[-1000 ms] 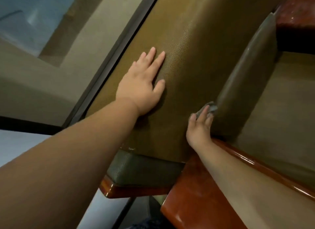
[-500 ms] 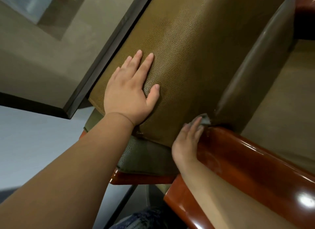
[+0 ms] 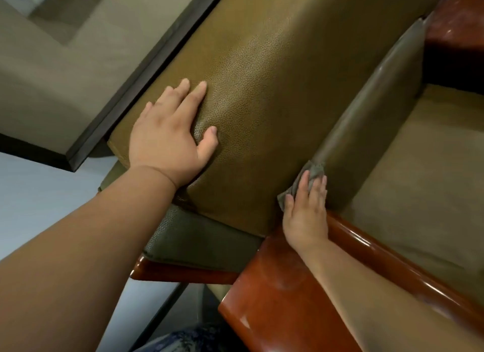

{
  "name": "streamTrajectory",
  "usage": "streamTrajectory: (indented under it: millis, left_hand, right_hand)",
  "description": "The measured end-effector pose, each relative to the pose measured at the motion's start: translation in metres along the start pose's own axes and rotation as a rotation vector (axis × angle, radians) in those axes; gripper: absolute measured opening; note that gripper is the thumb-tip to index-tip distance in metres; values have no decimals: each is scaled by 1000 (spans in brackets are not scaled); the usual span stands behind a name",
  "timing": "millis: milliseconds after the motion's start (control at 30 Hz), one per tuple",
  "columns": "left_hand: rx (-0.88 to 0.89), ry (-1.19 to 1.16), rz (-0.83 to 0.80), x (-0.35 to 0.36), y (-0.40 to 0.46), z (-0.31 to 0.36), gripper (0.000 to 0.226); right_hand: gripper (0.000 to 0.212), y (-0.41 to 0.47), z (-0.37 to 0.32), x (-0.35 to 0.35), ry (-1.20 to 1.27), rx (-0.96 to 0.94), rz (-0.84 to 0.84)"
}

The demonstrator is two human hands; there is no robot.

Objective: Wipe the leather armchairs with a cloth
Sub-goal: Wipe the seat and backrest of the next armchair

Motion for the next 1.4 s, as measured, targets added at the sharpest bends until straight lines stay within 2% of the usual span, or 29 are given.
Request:
streamTrajectory:
  millis: [100, 167, 233, 300, 400, 500, 567, 633, 700, 767, 800, 867, 933, 967, 1067, 1167, 1233, 1333, 1400]
  left_hand:
    - [-192, 19, -15, -2, 1, 19, 80]
    - [-317, 82, 27, 1, 3, 38, 80]
    - [-333, 142, 113, 7, 4, 51, 80]
    - [-276, 213, 178, 15, -1, 55, 76]
    - [-131, 267, 239, 23, -9, 62, 63]
    - [-143, 240, 259, 21, -10, 68, 60]
    - [-166, 222, 236, 21, -3, 89, 64]
    - [-159, 304, 192, 30, 14, 126, 68]
    - [-131, 384, 166, 47, 44, 168, 69]
    - [-72, 396, 136, 74, 78, 204, 72]
    - [24, 408, 103, 90, 92, 222, 72]
    - [231, 484, 0, 122, 110, 256, 72]
    - [256, 497, -47, 142, 122, 269, 72]
    - [244, 458, -39, 146, 129, 274, 73]
    - [314, 433, -7, 163, 144, 295, 80]
    - [390, 423, -37, 190, 153, 320, 84]
    - [409, 423, -60, 202, 151, 328, 86]
    - [506, 363, -44, 214, 149, 336, 92]
    - [557, 336, -65, 219, 152, 340, 96]
  right_hand:
    - [71, 54, 25, -27, -234, -63, 15]
    - [71, 95, 29, -52, -227, -24, 137]
    - [69, 120, 31, -67, -175, 57, 262]
    - [69, 110, 31, -53, -125, 5, 205]
    - [74, 47, 50, -13, -206, -156, 30]
    - [78, 55, 67, -20, -228, -254, -83]
    - [74, 107, 70, -52, -199, -239, 20]
    - [72, 176, 73, -100, -110, -121, 133]
    - [69, 227, 79, -139, -65, -48, 164]
    - [67, 230, 83, -140, -148, -159, 185]
    - [67, 211, 84, -128, -191, -271, 167]
    - [70, 154, 93, -104, -231, -451, 33]
    - [72, 145, 107, -109, -264, -526, -37]
    - [72, 175, 115, -127, -245, -510, -6]
    - [71, 309, 135, -206, -136, -256, 150]
    - [66, 378, 147, -253, -73, -237, 232]
    - [64, 351, 147, -236, -127, -366, 178]
    - [62, 297, 160, -216, -296, -676, -4]
    - [56, 324, 162, -236, -343, -758, -12]
Point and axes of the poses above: each hand's wrist, its own y-axis towards the middle knuckle, its own x-axis out of the palm, z = x × y, the point moved 3 cm from there along y, towards the middle knuckle, and after that the axes turned 7 degrees about y, right-handed, at the moved point
